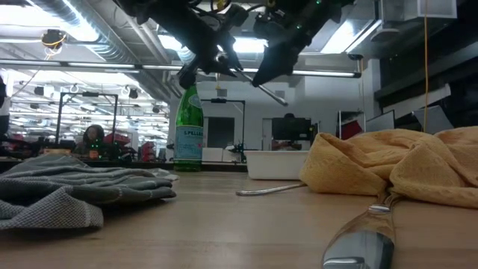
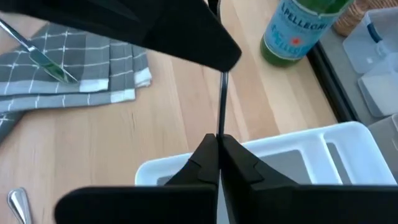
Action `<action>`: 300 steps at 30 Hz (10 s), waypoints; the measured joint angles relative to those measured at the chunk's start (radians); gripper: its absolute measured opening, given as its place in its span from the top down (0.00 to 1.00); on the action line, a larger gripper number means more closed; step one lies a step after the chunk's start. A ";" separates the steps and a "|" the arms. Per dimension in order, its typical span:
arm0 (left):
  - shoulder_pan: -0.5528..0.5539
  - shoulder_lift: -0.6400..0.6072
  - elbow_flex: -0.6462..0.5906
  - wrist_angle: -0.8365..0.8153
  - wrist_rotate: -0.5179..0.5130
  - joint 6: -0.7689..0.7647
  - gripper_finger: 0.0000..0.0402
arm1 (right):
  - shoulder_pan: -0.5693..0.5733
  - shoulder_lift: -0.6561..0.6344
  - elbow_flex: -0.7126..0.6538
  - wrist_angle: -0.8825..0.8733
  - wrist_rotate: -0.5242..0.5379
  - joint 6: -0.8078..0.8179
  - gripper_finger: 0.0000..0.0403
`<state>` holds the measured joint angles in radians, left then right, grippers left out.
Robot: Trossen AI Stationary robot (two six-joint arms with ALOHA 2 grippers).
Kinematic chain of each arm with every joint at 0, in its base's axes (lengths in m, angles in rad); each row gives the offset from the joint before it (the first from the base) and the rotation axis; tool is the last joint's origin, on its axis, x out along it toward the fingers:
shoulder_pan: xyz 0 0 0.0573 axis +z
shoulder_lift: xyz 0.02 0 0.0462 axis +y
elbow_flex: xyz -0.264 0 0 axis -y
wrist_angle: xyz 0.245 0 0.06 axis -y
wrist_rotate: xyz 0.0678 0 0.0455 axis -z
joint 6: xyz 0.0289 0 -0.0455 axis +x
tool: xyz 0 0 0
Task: Sort silverware
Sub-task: Put the silver spoon into the cutlery tray, then put the silver knife into the cutlery tray
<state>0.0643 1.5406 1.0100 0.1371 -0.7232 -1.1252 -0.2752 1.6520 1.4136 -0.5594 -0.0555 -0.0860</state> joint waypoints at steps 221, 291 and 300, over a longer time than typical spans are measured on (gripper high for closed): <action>-0.052 -0.094 -0.229 0.265 0.153 -0.136 0.91 | 0.032 0.004 -0.092 0.166 -0.227 0.182 0.95; -0.241 -0.094 -0.229 0.046 0.585 0.275 0.65 | -0.321 -0.137 -0.554 -0.406 0.068 -0.389 0.92; -0.375 -0.094 -0.229 0.045 0.974 0.153 0.65 | -0.321 -0.136 -0.554 -0.375 0.069 -0.389 0.92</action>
<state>-0.3112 1.4464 0.7811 0.1825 0.2510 -0.9718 -0.5961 1.5160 0.8593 -0.9346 0.0132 -0.4749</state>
